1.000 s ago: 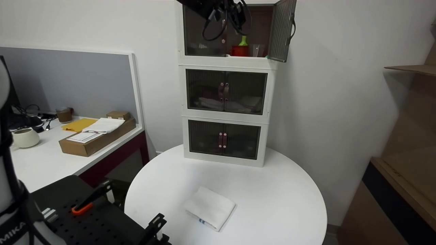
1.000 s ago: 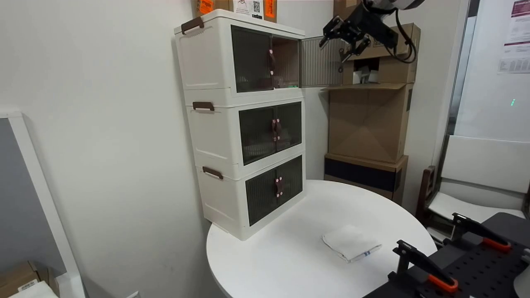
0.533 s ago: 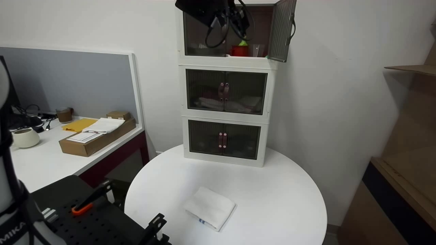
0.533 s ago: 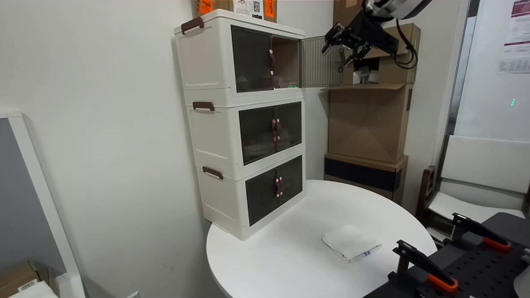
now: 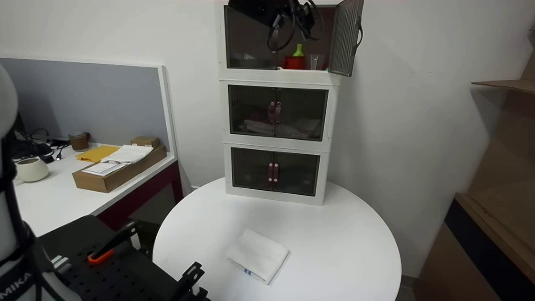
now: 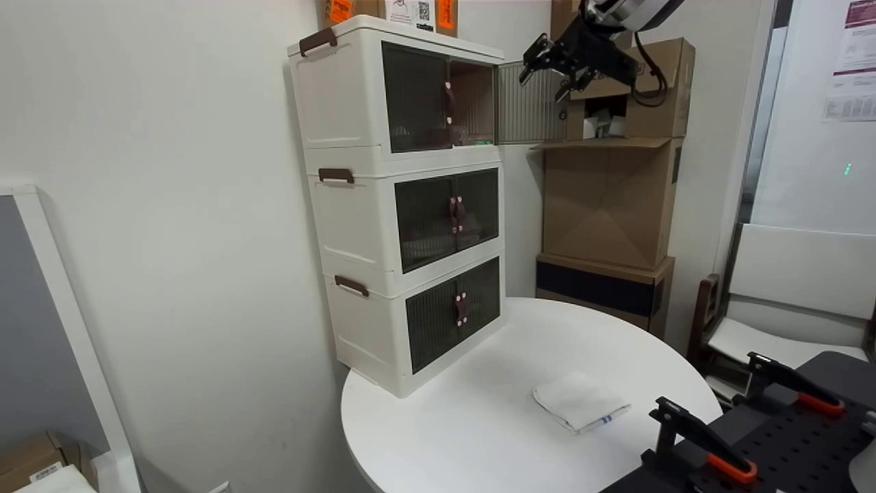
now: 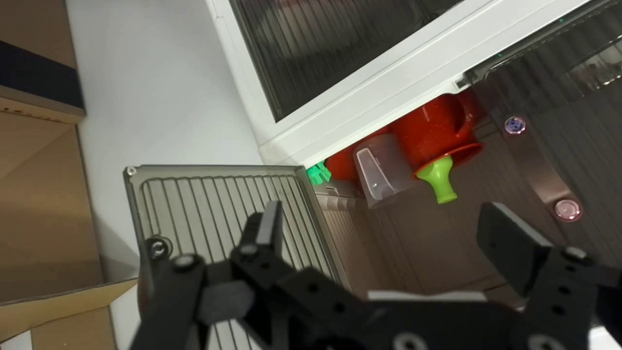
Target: Remove the jar from the first top cabinet
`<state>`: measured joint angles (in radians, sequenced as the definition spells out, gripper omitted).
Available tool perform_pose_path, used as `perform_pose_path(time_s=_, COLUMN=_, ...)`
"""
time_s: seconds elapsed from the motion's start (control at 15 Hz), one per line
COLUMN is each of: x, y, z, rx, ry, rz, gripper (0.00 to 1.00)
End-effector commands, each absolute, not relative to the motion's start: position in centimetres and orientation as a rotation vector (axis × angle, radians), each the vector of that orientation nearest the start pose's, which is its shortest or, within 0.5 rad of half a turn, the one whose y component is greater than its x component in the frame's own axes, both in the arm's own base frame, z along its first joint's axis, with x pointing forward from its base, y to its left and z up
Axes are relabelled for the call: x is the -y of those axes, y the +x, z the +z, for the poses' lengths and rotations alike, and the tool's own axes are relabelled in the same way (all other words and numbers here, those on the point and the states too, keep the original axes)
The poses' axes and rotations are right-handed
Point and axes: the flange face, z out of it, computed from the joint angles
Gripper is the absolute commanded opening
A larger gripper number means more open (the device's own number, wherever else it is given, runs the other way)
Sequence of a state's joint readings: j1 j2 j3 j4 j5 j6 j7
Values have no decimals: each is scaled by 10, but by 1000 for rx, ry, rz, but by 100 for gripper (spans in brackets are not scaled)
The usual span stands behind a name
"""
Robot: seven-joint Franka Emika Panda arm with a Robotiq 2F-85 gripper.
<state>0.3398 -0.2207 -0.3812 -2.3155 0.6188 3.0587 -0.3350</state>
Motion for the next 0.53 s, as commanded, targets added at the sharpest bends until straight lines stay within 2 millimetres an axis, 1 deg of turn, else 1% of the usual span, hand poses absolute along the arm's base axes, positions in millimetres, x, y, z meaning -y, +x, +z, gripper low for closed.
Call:
perform_pose_path(time_s=0.0, x=82, y=558, z=533, rx=-403, ry=-2570, rz=-1369, gripper=100)
perform_pose_path(time_s=0.27, x=75, y=594, z=536, rx=-385, ry=-2545, rz=-1370, gripper=100)
perform_pose_path(time_s=0.47, x=74, y=624, z=532, rx=-394, ry=-2517, rz=-1389, gripper=100)
